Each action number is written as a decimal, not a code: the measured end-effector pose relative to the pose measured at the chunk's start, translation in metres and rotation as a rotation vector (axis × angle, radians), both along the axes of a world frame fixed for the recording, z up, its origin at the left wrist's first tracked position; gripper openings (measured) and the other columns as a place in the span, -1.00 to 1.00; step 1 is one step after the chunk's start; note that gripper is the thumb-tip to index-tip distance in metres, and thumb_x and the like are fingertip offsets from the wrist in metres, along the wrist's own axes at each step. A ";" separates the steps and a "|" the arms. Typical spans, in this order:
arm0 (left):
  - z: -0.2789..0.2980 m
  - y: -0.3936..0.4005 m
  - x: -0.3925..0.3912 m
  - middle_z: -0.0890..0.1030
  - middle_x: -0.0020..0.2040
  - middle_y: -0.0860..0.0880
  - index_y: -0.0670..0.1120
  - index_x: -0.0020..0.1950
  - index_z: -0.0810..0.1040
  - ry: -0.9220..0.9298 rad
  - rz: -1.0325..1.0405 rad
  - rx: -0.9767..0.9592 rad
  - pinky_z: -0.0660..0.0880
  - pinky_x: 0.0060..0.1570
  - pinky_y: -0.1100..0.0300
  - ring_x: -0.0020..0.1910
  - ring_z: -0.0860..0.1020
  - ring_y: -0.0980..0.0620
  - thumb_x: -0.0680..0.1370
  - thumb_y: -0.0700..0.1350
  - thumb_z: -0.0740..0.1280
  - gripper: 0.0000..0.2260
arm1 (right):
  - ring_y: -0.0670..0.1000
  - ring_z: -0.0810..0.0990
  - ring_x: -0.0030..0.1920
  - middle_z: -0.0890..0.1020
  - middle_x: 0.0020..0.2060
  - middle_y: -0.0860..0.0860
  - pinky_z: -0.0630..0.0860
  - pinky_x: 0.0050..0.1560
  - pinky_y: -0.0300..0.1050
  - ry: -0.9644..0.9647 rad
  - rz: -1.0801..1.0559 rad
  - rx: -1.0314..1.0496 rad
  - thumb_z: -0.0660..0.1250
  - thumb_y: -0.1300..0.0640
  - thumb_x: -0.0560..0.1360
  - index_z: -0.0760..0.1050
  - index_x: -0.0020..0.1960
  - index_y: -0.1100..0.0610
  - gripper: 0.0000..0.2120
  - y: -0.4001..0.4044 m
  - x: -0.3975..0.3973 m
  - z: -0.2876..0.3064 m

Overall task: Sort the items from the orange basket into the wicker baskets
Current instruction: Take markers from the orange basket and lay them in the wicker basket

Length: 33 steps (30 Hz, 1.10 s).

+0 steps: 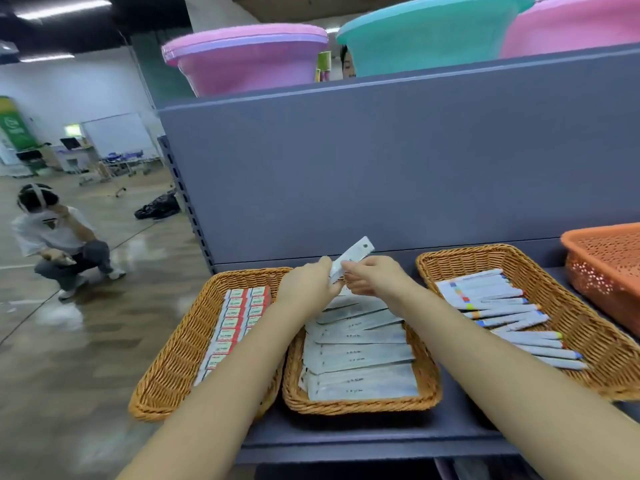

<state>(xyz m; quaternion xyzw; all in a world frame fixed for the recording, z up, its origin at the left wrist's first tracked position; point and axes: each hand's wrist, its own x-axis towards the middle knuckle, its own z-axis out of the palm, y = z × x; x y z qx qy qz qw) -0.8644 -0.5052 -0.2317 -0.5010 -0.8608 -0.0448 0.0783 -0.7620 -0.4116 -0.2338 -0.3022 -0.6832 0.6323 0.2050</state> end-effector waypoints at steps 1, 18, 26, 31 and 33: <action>0.000 -0.003 -0.002 0.58 -0.03 -0.07 -0.11 0.13 0.34 0.007 -0.015 0.001 0.39 -0.31 0.15 -0.17 0.52 -0.06 0.63 0.07 0.09 -0.73 | 0.05 0.56 -0.21 0.61 -0.19 0.19 0.58 -0.08 -0.14 0.031 -0.021 -0.051 0.33 0.12 0.53 0.51 -0.16 0.22 -0.83 -0.008 -0.005 -0.001; -0.011 -0.031 -0.041 0.52 -0.12 -0.06 -0.09 0.09 0.34 -0.014 -0.192 -0.073 0.36 -0.34 0.15 -0.20 0.45 -0.04 0.58 0.03 0.19 -0.78 | 0.02 0.64 -0.18 0.61 -0.03 0.20 0.61 -0.29 -0.29 0.220 -0.447 -0.293 0.24 0.25 0.57 0.45 0.11 0.34 -0.82 -0.020 0.025 0.000; -0.003 -0.030 -0.045 0.44 -0.18 0.02 -0.07 0.13 0.37 -0.022 -0.129 -0.044 0.23 -0.49 0.23 -0.25 0.43 0.04 0.61 0.04 0.16 -0.79 | -0.02 0.64 -0.11 0.61 -0.05 0.11 0.63 -0.18 -0.26 0.049 -0.315 0.015 0.22 0.22 0.59 0.44 0.08 0.28 -0.86 0.001 0.048 0.019; 0.002 -0.022 -0.043 0.44 -0.18 0.01 -0.06 0.07 0.35 -0.046 -0.099 -0.032 0.27 -0.44 0.22 -0.24 0.42 0.02 0.60 0.02 0.18 -0.83 | -0.04 0.65 -0.15 0.63 -0.10 0.09 0.59 -0.25 -0.31 -0.012 -0.194 0.170 0.26 0.18 0.57 0.50 -0.05 0.23 -0.88 0.003 0.045 0.022; 0.001 -0.018 -0.043 0.46 -0.19 0.00 -0.05 0.02 0.32 -0.048 -0.096 -0.028 0.29 -0.42 0.20 -0.24 0.44 0.01 0.60 0.01 0.19 -0.85 | -0.07 0.62 -0.21 0.62 -0.21 0.03 0.54 -0.31 -0.35 -0.044 -0.124 0.238 0.26 0.16 0.57 0.49 -0.16 0.21 -0.84 0.005 0.045 0.024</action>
